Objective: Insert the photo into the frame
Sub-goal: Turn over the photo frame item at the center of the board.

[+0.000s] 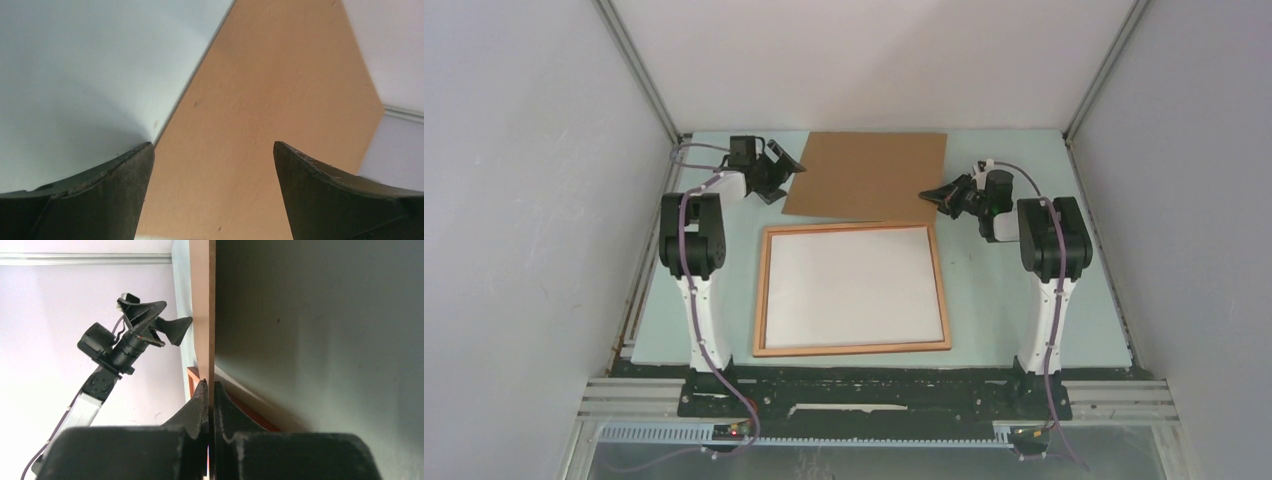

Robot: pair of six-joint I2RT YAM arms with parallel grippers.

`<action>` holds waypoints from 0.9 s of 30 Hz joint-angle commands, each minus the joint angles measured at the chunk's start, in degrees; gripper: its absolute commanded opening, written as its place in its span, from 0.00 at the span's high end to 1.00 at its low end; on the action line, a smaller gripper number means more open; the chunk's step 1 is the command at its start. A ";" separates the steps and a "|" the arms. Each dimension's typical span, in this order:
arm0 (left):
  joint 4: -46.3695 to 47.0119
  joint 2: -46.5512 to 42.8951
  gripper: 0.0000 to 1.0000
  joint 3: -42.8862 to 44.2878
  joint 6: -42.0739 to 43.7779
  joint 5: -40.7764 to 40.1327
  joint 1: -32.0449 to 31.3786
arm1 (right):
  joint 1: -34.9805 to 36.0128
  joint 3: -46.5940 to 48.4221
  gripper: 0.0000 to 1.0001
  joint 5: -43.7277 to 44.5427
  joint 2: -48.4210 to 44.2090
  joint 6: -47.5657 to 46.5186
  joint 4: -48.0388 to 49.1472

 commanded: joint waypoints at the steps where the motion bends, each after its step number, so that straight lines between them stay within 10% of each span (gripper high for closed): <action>1: 2.79 -13.32 0.00 -11.04 4.60 -11.36 -2.93 | 0.79 -4.86 1.00 2.28 -9.41 -1.43 0.83; 13: -1.05 -33.31 0.00 -14.97 8.83 -27.46 -15.29 | -3.65 -6.05 1.00 5.08 -44.30 -22.63 -39.96; 27: -2.70 -44.06 0.00 -21.56 1.32 -7.88 -18.08 | -0.38 9.84 1.00 12.64 -63.54 -38.51 -71.38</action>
